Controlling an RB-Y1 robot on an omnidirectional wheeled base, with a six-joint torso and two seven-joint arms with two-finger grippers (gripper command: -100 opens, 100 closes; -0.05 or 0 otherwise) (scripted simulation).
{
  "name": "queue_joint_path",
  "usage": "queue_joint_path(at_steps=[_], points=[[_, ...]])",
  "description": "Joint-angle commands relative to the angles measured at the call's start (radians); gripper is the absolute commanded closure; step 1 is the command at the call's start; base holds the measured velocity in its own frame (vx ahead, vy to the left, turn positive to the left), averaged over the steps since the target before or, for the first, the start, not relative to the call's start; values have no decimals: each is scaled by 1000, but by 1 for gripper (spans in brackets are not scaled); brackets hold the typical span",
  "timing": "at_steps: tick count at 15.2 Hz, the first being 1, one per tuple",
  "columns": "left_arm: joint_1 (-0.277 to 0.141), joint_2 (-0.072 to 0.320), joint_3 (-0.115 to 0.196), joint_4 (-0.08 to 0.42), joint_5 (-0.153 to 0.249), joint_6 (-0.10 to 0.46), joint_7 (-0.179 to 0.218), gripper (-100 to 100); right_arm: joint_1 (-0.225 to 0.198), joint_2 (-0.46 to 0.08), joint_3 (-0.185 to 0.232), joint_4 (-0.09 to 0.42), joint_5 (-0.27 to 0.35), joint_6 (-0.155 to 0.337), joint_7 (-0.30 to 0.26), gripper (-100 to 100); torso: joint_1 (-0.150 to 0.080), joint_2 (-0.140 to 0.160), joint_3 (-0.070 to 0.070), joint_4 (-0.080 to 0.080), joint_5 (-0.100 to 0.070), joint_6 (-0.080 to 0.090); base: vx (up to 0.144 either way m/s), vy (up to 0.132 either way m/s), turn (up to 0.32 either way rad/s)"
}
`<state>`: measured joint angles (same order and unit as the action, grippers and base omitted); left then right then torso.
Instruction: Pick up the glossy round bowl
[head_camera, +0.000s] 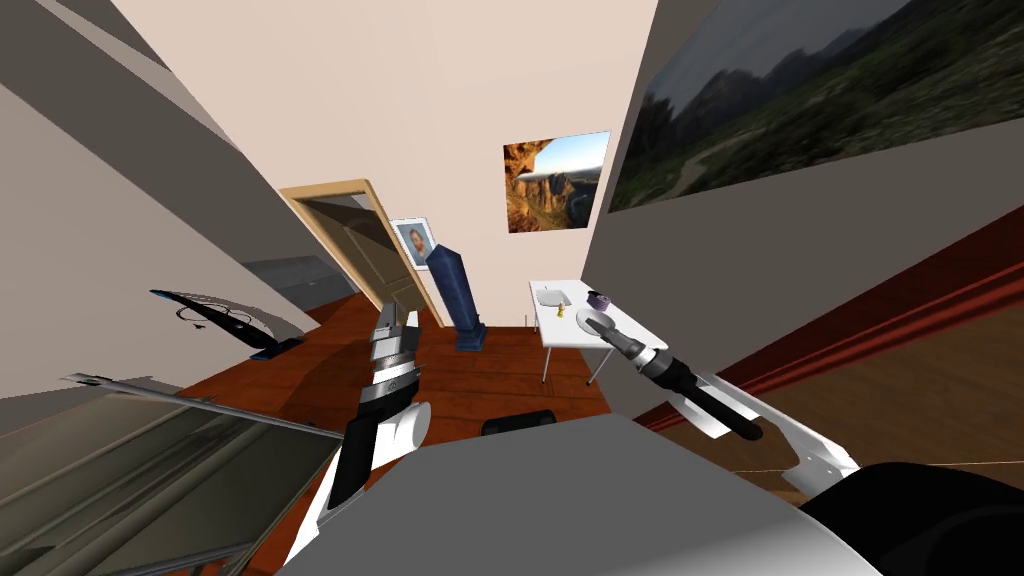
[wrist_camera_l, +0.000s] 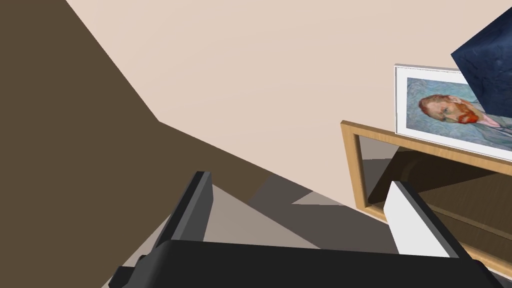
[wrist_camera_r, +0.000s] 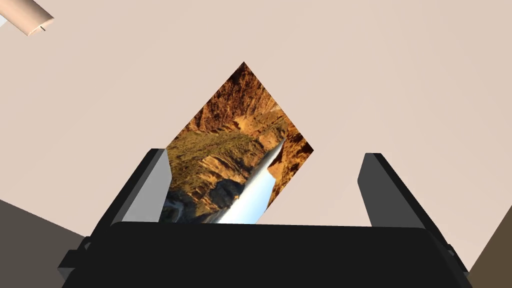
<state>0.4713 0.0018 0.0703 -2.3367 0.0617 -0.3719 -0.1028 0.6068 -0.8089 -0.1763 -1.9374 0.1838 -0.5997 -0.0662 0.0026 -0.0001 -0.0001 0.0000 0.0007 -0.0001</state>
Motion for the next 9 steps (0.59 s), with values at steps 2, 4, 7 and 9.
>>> queue_joint_path(at_steps=[2,4,7,9], points=[[0,0,0,0,0,0,0,0,5,-52,-4,31,15,-1,1,-100,0,0,0,0,0,0,8,45,36],[0,0,0,0,0,0,0,0,17,-106,-9,69,36,-3,5,-100,1,-1,0,0,0,0,14,53,58],[0,0,0,0,0,0,0,0,31,-161,-13,108,58,-6,9,-100,0,-1,-1,0,0,0,17,40,51],[0,0,0,0,0,0,0,0,45,-207,-16,147,79,-9,13,-100,1,-1,-1,0,0,0,27,57,79]])
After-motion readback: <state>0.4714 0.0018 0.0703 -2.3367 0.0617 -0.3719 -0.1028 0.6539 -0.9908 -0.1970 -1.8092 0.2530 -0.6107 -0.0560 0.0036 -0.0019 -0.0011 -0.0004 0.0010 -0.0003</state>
